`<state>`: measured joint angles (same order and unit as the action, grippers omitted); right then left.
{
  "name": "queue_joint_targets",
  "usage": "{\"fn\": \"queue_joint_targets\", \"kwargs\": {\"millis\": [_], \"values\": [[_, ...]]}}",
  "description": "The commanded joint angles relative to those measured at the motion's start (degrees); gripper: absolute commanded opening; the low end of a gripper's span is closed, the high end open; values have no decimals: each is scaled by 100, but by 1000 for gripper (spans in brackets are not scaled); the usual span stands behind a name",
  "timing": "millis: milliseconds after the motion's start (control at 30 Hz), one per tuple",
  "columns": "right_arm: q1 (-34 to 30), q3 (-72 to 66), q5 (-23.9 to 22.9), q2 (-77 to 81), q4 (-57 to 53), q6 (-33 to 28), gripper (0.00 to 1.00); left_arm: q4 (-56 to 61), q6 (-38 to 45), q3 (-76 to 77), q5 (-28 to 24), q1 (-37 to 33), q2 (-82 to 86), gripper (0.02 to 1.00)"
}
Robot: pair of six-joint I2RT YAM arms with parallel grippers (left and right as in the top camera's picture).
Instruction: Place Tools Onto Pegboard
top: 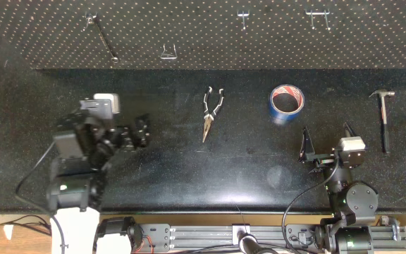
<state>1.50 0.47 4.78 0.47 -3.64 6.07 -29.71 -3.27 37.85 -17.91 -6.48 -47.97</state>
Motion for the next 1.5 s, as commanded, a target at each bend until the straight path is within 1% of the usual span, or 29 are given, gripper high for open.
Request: {"fn": "queue_joint_targets", "kwargs": {"millis": [33, 67, 100, 133, 200, 233, 267, 300, 333, 400, 600, 667, 733, 833, 1000, 1100, 1200, 1233, 1367, 1467, 1500], "values": [[-24, -22, 13, -37, -15, -81, 958, 11, -1840, -4, 1606, 1908, -105, 996], [-24, -22, 13, -37, -15, -81, 958, -13, -2135, 52, 1768, 2260, -326, 996], [-24, -22, 13, -37, -15, -81, 958, -28, -2203, 153, 1864, 2553, -573, 996], [-24, -22, 13, -37, -15, -81, 961, -35, -2201, 474, 1908, 2959, -1071, 996], [-24, -22, 13, -37, -15, -81, 958, -402, -2170, 1287, 2227, 3392, -1910, 996], [-24, -22, 13, -37, -15, -81, 958, -706, -1899, 1790, 2221, 3506, -2339, 996], [-24, -22, 13, -37, -15, -81, 958, -898, -1532, 2225, 2065, 3569, -2712, 996], [-24, -22, 13, -37, -15, -81, 961, -911, -1440, 2487, 1871, 3582, -3056, 996], [-24, -22, 13, -37, -15, -81, 958, -890, -1443, 2522, 1873, 3582, -3364, 998], [-24, -22, 13, -37, -15, -81, 958, -890, -1445, 2522, 1703, 3582, -3668, 996], [-24, -22, 13, -37, -15, -81, 961, -848, -1438, 2618, 1657, 3587, -4070, 996], [-24, -24, 13, -37, -15, -81, 958, -1027, -1266, 3126, 1659, 3587, -4610, 996], [-24, -22, 13, -37, -15, -81, 958, -1370, -1266, 3663, 1681, 3580, -5106, 996], [-24, -24, 13, -37, -15, -81, 958, -1414, -1268, 4127, 1679, 3576, -5742, 996], [-24, -22, 13, -37, -15, -81, 958, -1255, -1298, 4157, 1674, 3576, -6107, 993], [-24, -22, 13, -37, -15, -81, 958, -1217, -1600, 4157, 1659, 3576, -6297, 996], [-24, -22, 13, -37, -15, -81, 958, -979, -1628, 4157, 1567, 3578, -6463, 996], [-24, -22, 13, -37, -15, -81, 958, -966, -1751, 4157, 1569, 3580, -6494, 996], [-24, -24, 13, -37, -15, -81, 958, -901, -1775, 4157, 1550, 3582, -6535, 998], [-24, -22, 13, -37, -15, -81, 958, -881, -1777, 4157, 1545, 3582, -6561, 919], [-24, -22, 13, -37, -15, -81, 958, -883, -1792, 4157, 1504, 3582, -6583, 869]]}}
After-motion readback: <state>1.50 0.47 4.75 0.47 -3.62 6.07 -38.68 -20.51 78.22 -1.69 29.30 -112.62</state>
